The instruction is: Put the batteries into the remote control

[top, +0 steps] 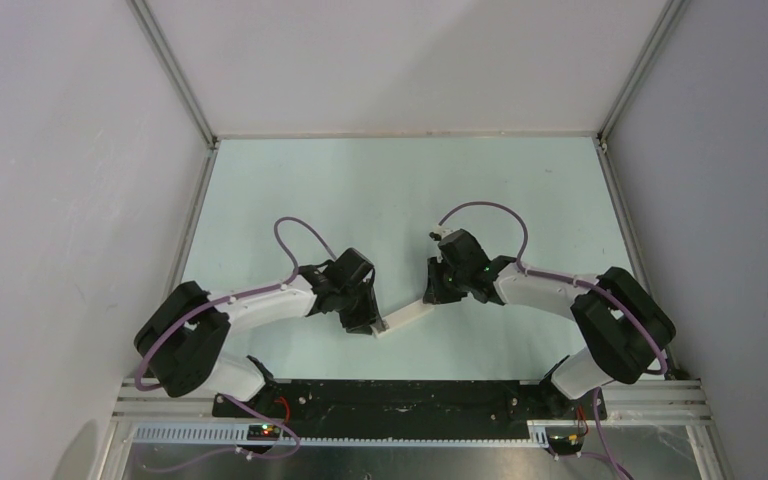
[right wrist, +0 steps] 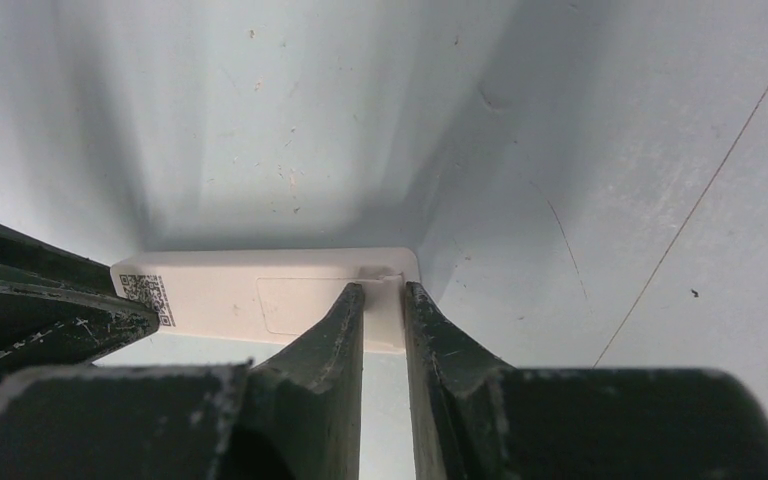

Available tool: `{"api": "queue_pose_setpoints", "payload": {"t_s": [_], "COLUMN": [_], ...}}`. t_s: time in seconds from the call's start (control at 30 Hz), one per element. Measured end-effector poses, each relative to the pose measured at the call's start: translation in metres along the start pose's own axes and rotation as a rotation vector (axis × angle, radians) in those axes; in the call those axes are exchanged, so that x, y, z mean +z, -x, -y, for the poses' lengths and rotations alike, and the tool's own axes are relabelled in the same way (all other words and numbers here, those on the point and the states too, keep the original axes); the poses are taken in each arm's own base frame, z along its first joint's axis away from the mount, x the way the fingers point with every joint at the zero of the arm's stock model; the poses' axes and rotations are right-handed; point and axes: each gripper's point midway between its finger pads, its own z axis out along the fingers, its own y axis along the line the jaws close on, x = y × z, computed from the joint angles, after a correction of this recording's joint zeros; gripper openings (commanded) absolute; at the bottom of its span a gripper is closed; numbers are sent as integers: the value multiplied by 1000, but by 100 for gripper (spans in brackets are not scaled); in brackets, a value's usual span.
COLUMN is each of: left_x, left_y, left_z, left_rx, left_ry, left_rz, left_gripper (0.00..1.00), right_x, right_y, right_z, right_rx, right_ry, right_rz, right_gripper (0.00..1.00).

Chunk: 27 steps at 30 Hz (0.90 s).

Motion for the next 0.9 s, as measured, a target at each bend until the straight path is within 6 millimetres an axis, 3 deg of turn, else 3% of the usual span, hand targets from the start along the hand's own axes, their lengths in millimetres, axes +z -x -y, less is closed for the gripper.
{"api": "queue_pose_setpoints", "payload": {"t_s": [0.3, 0.47, 0.53, 0.8, 0.9], "left_x": [1, 2, 2, 2, 2], "left_y": [0, 1, 1, 3, 4], "left_z": [-1, -2, -2, -3, -4], "left_rx": [0, 7, 9, 36, 54], "left_ry": [5, 3, 3, 5, 11], "left_rz": [4, 6, 8, 12, 8], "left_gripper": [36, 36, 36, 36, 36], "right_x": [1, 2, 2, 1, 1], "right_y": [-6, -13, -13, -14, -14], "right_z": [-6, -6, -6, 0, -1], "right_rx": [-7, 7, 16, 70, 75], "right_ry": [53, 103, 127, 212, 234], "right_rz": [-20, -43, -50, -40, -30], "right_gripper": [47, 48, 44, 15, 10]}}
